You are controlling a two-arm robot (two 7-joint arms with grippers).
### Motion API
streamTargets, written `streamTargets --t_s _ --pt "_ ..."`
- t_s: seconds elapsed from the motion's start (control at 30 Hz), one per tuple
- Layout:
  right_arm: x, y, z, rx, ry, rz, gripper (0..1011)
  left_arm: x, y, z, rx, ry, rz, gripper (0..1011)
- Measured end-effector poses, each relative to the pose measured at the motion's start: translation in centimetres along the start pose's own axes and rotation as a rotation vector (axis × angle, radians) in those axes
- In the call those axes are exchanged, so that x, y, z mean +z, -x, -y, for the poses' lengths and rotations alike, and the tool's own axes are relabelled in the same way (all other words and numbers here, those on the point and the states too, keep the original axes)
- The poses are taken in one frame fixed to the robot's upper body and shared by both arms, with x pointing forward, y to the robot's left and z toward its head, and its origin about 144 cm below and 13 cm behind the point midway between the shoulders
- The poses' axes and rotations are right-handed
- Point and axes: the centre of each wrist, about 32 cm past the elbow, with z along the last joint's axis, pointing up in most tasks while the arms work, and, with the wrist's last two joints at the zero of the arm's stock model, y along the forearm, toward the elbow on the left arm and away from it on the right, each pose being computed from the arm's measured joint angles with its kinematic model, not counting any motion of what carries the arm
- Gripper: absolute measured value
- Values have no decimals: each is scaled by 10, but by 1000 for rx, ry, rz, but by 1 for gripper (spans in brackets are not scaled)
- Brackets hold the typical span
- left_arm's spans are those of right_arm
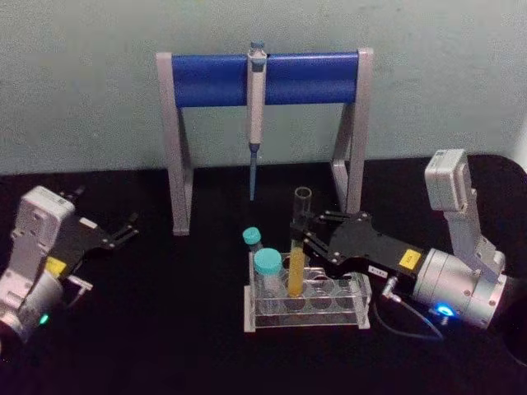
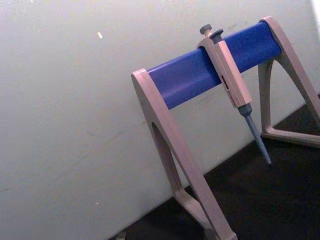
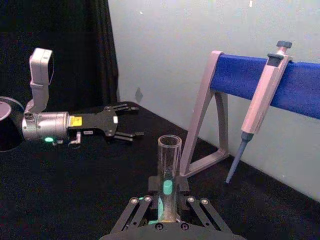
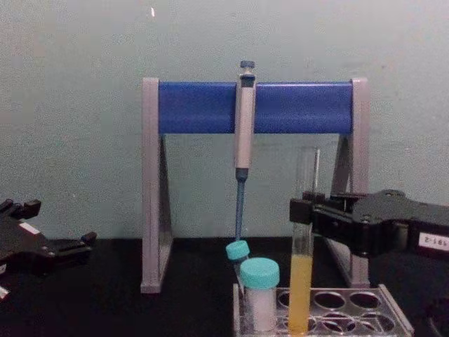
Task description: Pick up the test tube from the test tube rack, shake it, then place it back into the test tube rack.
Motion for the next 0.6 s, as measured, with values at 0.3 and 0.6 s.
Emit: streamTargets --t_s 0.3,0.6 --pt "-3 0 -3 2 15 -3 229 0 0 0 0 0 0 1001" --pt "-7 0 -4 -2 26 -11 229 0 0 0 0 0 0 1001"
